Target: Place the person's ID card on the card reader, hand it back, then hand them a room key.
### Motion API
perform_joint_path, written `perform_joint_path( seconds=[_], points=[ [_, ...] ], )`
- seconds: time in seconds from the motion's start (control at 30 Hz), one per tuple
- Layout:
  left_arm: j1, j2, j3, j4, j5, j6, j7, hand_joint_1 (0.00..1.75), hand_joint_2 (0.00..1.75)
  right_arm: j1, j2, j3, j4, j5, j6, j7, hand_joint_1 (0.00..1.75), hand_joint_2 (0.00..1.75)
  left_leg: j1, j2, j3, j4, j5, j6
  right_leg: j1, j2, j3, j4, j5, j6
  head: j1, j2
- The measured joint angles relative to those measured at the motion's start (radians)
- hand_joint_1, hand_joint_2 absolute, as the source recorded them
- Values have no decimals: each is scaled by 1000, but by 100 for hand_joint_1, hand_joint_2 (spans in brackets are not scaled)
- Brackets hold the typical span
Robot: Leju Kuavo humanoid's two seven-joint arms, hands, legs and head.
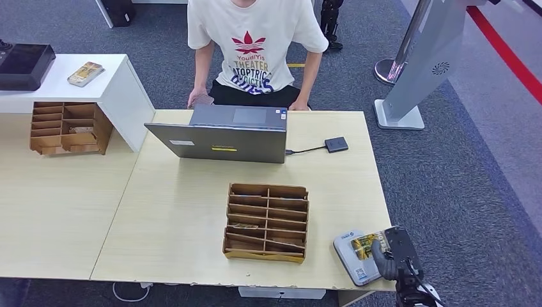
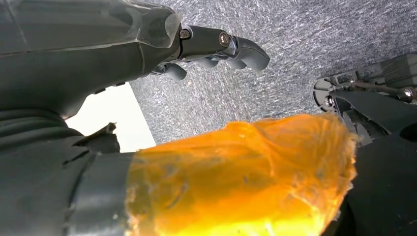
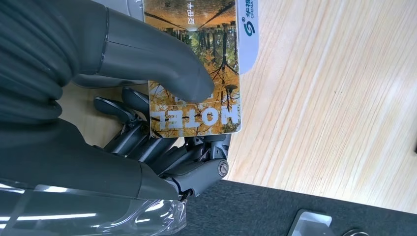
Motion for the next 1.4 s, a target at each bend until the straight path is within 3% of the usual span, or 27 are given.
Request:
perform_joint_path(
  seconds=[1.4],
  points=[
    [0,-1,15,0,-1,0,0,0,0,19,-56,100,-47,4,-58,36,175,175,0,0,0,0,0,0,0,0,0,0,0,0,0,0]
  ],
)
